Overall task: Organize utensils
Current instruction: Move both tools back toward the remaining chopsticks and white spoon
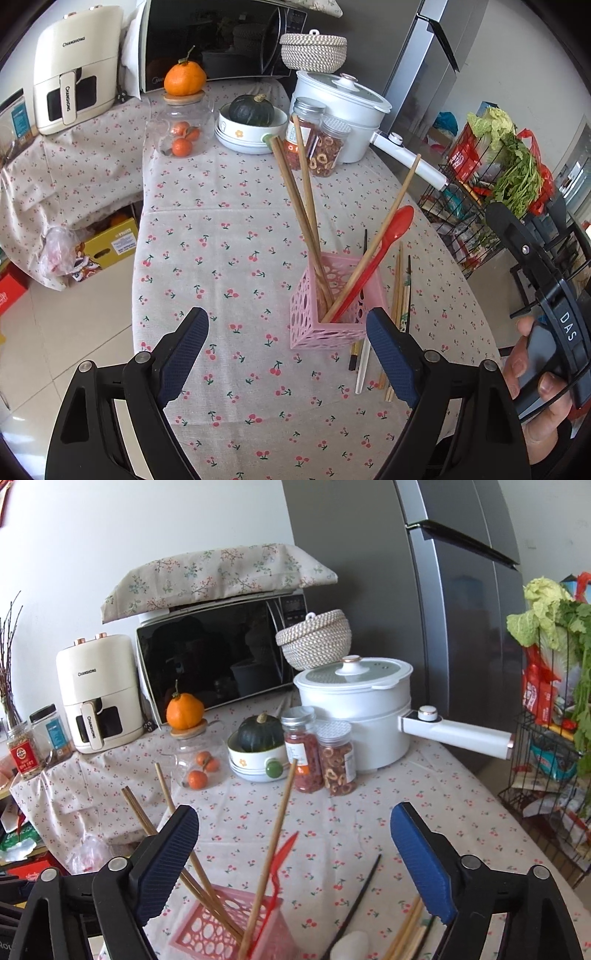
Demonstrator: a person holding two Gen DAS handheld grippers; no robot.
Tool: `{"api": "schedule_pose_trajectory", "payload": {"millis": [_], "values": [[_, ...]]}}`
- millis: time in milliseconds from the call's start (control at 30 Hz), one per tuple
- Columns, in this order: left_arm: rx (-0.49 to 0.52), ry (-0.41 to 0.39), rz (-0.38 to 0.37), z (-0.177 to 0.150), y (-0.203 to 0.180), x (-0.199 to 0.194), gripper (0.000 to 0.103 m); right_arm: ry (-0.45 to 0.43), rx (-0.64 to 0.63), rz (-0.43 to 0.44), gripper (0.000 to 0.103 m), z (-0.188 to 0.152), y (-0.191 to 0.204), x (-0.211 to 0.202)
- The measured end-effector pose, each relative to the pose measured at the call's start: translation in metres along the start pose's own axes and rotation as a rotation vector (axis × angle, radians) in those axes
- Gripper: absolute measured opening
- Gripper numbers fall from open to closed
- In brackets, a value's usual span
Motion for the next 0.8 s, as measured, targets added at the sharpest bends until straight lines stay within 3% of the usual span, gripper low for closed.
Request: {"api": "schedule_pose_trajectory", "payload": {"millis": [100,433,800], "values": [[0.021,0.019,-0.008,-0.007,-0.013,0.006,0.09,0.035,0.013,-0.027,0.097,-0.001,-0.025,-0.006],[0.093,0.09,-0.02,-0.029,-0.059,0.033,0.09,0.235,0.134,-0.111,0.098,-0.032,-0.098,0.001],[0.137,0.167,-0.025,-0.047,-0.079,0.06,0.09,0.551,0.289,-0.189,0.098,-0.092,-0.159,0.052]]}}
Point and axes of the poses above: each gripper's, at about its wrist camera, not at the fingertips, and x roughly the way its jaws point, y to its left, z to its top, the point moved 6 cm from there along x, roughly the way its jaws point, and after that the axes turned 1 degree about -x, right-handed, at the moved point
